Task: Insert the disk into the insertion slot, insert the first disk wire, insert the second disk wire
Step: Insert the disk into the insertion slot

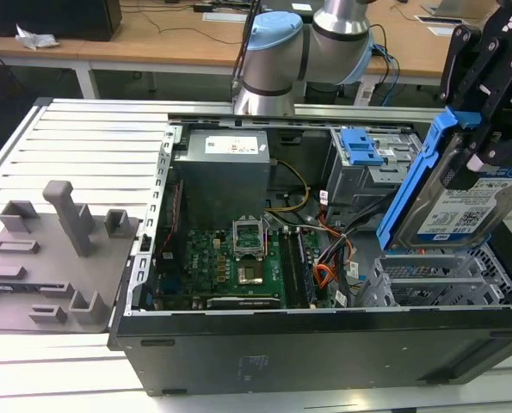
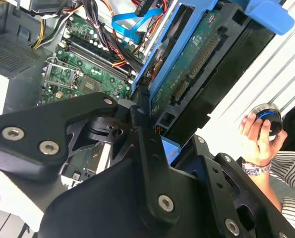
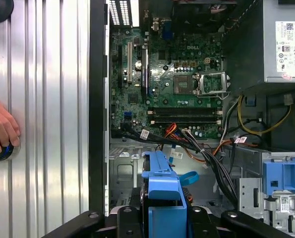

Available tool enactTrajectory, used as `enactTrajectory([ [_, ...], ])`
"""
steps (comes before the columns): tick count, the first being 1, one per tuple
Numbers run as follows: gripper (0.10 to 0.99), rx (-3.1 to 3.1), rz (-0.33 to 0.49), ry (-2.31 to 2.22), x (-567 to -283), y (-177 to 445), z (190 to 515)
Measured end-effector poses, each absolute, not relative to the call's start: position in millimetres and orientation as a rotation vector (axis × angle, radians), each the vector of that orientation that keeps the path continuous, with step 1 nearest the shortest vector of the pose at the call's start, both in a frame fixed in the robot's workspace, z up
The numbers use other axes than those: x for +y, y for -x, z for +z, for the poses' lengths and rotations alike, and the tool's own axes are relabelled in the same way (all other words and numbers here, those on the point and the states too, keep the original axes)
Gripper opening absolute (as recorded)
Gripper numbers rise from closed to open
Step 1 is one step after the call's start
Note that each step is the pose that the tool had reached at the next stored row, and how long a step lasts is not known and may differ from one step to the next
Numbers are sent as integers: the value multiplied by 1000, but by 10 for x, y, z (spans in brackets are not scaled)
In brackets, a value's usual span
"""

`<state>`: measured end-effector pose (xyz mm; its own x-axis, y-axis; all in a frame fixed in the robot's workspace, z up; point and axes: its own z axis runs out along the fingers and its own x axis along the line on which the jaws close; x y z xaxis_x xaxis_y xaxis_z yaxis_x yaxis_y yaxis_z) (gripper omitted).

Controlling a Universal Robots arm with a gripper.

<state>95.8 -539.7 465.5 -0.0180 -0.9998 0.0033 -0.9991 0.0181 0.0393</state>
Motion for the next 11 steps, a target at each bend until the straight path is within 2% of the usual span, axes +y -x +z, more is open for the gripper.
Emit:
enactTrajectory([
  [11,365,-2220,-40,-2180,-5397,-966,4571],
])
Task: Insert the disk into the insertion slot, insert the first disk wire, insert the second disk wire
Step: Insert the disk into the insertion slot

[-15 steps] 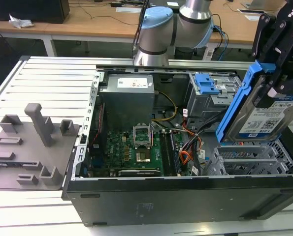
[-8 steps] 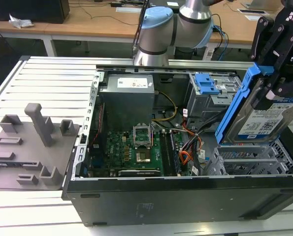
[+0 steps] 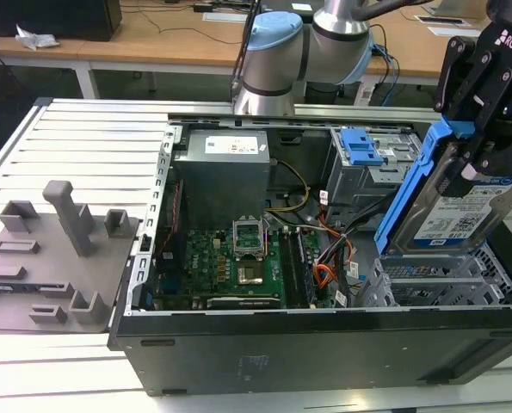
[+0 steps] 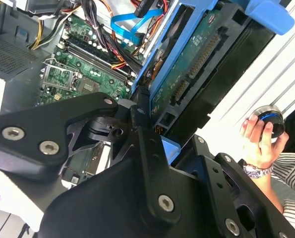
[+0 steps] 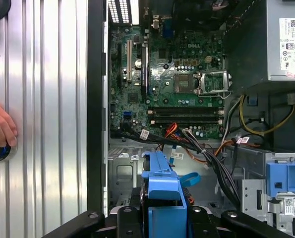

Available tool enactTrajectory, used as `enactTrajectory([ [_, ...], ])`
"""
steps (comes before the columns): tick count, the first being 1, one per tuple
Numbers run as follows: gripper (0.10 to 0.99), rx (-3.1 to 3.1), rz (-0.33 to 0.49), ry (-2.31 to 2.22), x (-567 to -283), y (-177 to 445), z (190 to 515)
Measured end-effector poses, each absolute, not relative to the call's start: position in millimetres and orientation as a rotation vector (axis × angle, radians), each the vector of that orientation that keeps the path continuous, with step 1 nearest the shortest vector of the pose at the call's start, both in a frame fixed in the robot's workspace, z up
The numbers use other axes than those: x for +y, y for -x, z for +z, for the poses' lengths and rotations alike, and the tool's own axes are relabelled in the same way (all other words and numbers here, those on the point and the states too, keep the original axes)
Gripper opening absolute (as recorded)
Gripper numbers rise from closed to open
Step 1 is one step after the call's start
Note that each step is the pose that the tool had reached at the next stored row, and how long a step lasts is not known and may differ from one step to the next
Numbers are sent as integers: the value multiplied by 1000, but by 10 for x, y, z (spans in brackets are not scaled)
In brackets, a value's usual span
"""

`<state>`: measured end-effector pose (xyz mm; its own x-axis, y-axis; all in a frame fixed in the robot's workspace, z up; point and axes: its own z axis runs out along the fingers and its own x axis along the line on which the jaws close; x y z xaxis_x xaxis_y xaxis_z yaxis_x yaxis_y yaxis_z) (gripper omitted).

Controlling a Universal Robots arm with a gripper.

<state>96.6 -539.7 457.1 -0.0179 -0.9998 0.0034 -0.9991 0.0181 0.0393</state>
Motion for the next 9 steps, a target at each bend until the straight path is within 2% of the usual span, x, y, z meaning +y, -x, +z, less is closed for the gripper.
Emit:
enactTrajectory([
  [9,365,-2219,-38,-2179,-5397,-1082,4520],
])
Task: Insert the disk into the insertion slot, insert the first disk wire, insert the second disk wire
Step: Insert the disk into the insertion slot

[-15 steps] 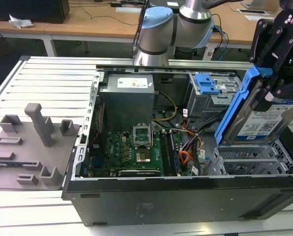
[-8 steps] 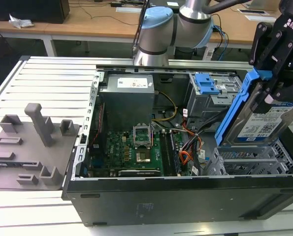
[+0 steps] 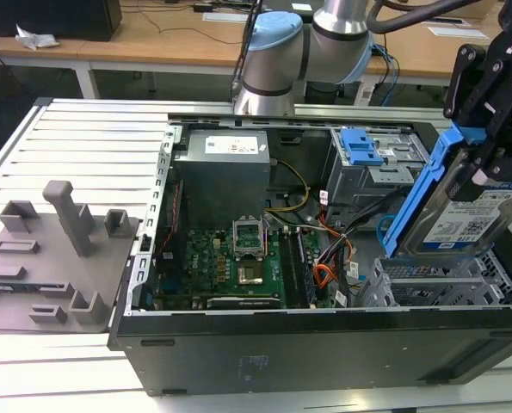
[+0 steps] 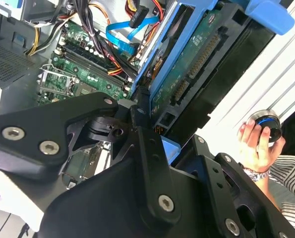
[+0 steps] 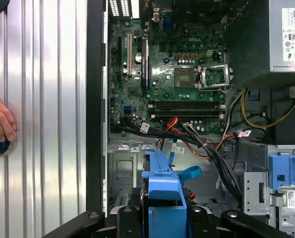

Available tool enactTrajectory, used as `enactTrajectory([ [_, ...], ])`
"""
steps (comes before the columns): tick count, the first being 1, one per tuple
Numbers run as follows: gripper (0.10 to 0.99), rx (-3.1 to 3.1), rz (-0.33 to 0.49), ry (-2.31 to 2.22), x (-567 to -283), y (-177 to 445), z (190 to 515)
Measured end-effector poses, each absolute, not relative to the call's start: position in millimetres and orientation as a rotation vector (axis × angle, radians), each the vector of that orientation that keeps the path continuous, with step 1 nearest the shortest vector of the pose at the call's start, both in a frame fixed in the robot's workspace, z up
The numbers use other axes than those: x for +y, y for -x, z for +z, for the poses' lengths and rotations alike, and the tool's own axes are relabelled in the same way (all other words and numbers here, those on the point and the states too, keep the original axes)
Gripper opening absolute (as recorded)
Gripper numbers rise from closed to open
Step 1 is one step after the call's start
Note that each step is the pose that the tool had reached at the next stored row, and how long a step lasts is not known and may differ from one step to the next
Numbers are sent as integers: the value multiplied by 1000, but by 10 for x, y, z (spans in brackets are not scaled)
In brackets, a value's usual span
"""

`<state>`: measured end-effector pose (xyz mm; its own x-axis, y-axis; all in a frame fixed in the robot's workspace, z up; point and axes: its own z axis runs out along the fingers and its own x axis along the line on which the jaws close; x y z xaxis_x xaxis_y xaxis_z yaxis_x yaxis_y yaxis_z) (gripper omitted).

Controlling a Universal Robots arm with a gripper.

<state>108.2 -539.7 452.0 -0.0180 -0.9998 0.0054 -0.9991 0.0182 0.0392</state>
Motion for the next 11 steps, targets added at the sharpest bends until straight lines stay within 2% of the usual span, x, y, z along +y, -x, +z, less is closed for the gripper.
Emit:
enactTrajectory([
  [11,365,-2219,-37,-2179,-5458,-1095,4414],
])
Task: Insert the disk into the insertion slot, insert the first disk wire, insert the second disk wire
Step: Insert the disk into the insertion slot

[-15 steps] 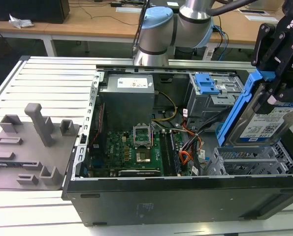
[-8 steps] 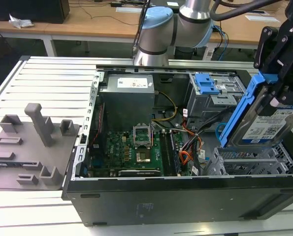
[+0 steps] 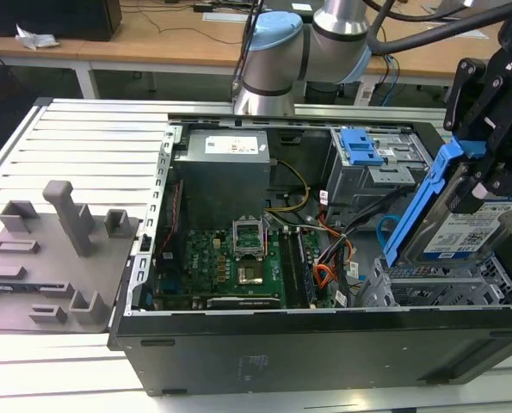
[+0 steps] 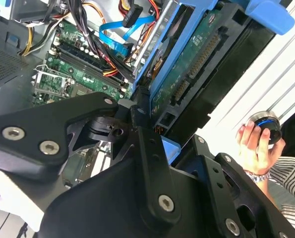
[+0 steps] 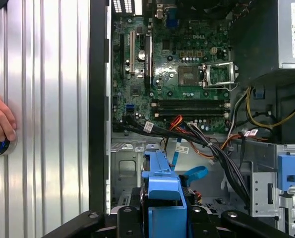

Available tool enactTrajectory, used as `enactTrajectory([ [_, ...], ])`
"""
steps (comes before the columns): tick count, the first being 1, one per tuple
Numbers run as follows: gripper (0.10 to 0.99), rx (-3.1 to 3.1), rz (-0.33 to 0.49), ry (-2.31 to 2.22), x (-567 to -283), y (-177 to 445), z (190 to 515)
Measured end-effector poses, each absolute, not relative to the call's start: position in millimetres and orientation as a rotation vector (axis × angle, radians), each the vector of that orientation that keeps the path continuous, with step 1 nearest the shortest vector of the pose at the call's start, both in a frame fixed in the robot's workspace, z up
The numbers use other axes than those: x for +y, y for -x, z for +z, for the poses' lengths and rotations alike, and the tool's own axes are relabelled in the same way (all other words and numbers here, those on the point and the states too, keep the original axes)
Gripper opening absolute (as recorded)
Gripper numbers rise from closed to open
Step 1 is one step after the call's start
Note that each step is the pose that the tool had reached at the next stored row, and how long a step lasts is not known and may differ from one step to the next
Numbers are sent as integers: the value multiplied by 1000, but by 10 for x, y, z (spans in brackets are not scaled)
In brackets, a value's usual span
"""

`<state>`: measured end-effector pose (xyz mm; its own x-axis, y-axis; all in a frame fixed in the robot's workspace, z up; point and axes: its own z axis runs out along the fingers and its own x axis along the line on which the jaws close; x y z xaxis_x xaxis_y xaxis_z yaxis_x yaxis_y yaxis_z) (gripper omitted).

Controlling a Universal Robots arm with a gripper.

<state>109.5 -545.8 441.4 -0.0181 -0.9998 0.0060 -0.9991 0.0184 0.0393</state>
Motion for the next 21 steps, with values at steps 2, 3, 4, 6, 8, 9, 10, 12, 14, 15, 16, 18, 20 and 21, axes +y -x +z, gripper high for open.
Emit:
enactTrajectory([
  [2,365,-2219,-37,-2179,-5458,-1098,4381],
  [3,365,-2219,-37,-2179,-5458,-1100,4367],
  [4,365,-2218,-37,-2179,-5458,-1103,4356],
  [6,365,-2219,-37,-2179,-5458,-1106,4331],
  [8,365,-2219,-37,-2179,-5458,-1107,4311],
  [9,365,-2219,-37,-2179,-5458,-1108,4287],
  [10,365,-2219,-37,-2179,-5458,-1108,4272],
  [12,365,-2219,-37,-2179,-5458,-1110,4204],
  [14,365,-2219,-37,-2179,-5458,-1111,4175],
  [15,365,-2219,-37,-2179,-5458,-1111,4151],
  [16,365,-2219,-37,-2179,-5458,-1111,4128],
  [18,365,-2219,-37,-2179,-5458,-1111,4107],
  [20,365,-2219,-37,-2179,-5458,-1111,4081],
  [21,365,-2219,-37,-2179,-5458,-1111,4062],
])
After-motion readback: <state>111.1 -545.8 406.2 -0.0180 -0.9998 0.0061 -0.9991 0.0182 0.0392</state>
